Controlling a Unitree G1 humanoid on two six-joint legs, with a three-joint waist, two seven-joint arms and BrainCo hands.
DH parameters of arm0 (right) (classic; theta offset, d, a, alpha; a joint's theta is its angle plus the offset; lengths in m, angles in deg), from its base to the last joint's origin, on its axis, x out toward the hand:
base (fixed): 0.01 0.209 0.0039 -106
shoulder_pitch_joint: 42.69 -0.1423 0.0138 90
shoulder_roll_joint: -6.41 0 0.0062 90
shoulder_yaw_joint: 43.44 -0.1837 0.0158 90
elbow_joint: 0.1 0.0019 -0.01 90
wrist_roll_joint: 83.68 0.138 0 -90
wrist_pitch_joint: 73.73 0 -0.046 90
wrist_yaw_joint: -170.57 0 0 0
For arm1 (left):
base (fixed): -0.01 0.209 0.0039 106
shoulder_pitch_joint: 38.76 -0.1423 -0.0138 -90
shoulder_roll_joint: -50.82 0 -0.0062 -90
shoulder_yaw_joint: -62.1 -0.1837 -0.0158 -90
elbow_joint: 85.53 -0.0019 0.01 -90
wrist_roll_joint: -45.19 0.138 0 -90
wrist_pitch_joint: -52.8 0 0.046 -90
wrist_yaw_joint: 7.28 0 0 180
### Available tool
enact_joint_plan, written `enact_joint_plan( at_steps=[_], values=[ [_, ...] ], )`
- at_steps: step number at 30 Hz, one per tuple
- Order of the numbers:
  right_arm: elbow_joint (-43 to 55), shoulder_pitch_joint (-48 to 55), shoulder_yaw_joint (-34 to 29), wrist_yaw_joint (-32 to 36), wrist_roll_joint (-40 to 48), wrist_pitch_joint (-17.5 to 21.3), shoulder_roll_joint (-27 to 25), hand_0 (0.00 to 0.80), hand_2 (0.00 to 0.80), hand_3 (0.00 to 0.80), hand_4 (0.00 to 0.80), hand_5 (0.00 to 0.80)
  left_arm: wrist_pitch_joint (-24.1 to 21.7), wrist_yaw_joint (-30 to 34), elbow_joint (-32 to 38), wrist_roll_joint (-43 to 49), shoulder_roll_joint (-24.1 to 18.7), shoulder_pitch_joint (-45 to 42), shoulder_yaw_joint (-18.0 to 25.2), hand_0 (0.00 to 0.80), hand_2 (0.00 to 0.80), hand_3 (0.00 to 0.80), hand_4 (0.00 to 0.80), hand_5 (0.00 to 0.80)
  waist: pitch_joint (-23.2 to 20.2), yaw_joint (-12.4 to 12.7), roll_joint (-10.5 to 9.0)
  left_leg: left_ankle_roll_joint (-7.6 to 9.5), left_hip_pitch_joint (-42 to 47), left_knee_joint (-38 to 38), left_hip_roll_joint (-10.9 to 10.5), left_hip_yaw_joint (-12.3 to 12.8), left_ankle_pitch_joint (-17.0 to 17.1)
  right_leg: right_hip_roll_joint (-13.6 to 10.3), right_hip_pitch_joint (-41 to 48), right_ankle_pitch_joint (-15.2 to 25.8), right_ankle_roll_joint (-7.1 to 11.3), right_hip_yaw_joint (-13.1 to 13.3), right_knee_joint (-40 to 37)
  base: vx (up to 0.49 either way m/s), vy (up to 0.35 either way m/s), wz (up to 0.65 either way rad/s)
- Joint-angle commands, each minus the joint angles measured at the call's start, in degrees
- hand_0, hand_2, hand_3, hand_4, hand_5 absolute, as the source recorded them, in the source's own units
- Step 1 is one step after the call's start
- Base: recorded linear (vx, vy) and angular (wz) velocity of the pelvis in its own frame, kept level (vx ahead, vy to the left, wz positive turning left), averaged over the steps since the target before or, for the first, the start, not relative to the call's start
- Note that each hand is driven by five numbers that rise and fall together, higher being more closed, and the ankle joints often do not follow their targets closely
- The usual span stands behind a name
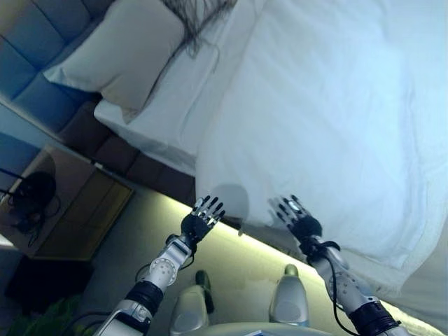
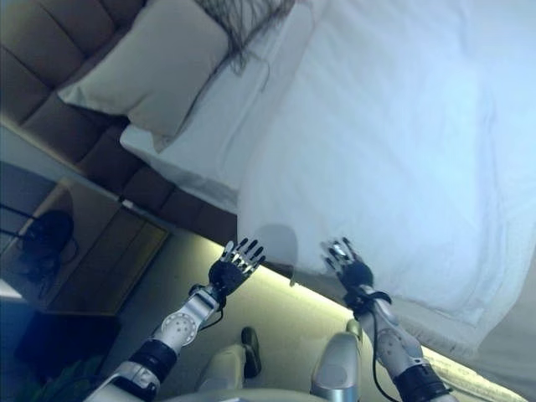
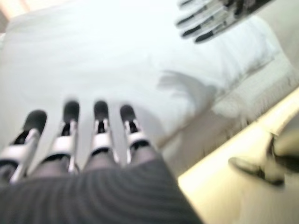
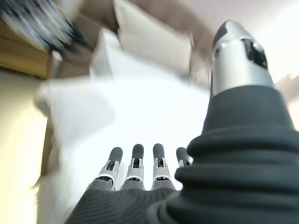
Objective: Make the bed neatly
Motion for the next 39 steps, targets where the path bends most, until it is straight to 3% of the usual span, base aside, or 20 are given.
enact_joint_plan(
  at_steps=[1, 3, 6, 11, 20, 29, 39],
  values=[
    [-4.01, -0.57, -4.13, 10.53, 12.82, 4.48, 2.82, 0.0, 0.0, 0.0, 0.0, 0.0, -3.7, 1.16, 5.16, 4.06, -2.43, 0.88, 1.92, 0.0, 0.0, 0.0, 0.0, 0.0, 0.74, 2.09, -1.19, -1.62, -3.61, -2.12, 3.88, -5.51, 7.14, -4.59, -2.25, 12.04, 2.93, 0.95, -5.6, -0.175, -0.068, 0.04],
    [-10.59, -2.96, -5.44, 14.86, 19.63, 4.77, 2.81, 0.0, 0.0, 0.0, 0.0, 0.0, -4.52, 0.6, 5.74, 5.11, -3.17, 1.73, 1.34, 0.0, 0.0, 0.0, 0.0, 0.0, 1.87, 3.12, -0.85, -1.84, -5.41, -1.41, 3.52, -6.53, 7.0, -4.79, -3.27, 12.21, 3.03, 0.52, -5.53, -0.168, -0.06, 0.11],
    [-23.06, -9.2, -8.58, 22.45, 31.31, 1.99, 2.48, 0.0, 0.0, 0.0, 0.0, 0.0, -5.64, 0.32, 6.16, 7.36, -4.12, 4.74, -0.7, 0.0, 0.0, 0.0, 0.0, 0.0, 3.86, 5.29, -0.11, -1.96, -8.31, -0.6, 2.36, -8.44, 6.88, -5.27, -4.86, 12.41, 3.17, -0.4, -5.28, -0.16, -0.06, 0.14],
    [-34.49, -14.82, -12.27, 26.67, 40.92, -3.41, 2.46, 0.0, 0.0, 0.0, 0.0, 0.0, -4.48, -0.65, 7.78, 8.07, -4.44, 7.41, -2.21, 0.0, 0.0, 0.0, 0.0, 0.0, 5.35, 7.07, 0.94, -1.98, -11.46, 0.83, 1.09, -10.23, 6.77, -5.74, -6.9, 12.31, 3.39, -1.02, -4.12, -0.07, -0.026, 0.19],
    [-43.74, -19.46, -14.96, 26.76, 42.42, -8.26, 3.64, 0.0, 0.0, 0.0, 0.0, 0.0, -5.13, -2.79, 9.53, 7.26, -2.51, 10.16, -4.27, 0.0, 0.0, 0.0, 0.0, 0.0, 8.06, 7.63, 2.43, -1.21, -15.53, 1.48, -0.66, -10.38, 7.25, -5.71, -11.01, 11.75, 3.45, -0.22, -1.89, -0.059, 0.024, 0.09],
    [-40.73, -15.53, -15.5, 27.3, 42.42, -5.75, 6.84, 0.0, 0.0, 0.0, 0.0, 0.0, -6.04, -2.98, 8.35, 6.18, -1.58, 9.8, -3.11, 0.0, 0.0, 0.0, 0.0, 0.0, 8.19, 6.15, 1.91, -0.74, -15.22, 1.17, -0.7, -8.79, 7.27, -5.28, -11.52, 12.38, 3.11, 0.9, -2.61, -0.011, 0.042, 0.0],
    [-46.89, -16.69, -25.36, 24.25, 42.42, -3.6, 2.86, 0.0, 0.0, 0.0, 0.0, 0.0, -8.44, -1.94, 7.29, 4.68, -0.75, 9.56, -2.51, 0.0, 0.0, 0.0, 0.0, 0.0, 9.25, 4.13, 4.44, -0.74, -14.77, -0.01, -1.24, -6.55, 7.37, -5.73, -13.21, 11.78, 3.09, 2.69, -2.29, -0.008, 0.069, -0.09]
  ],
)
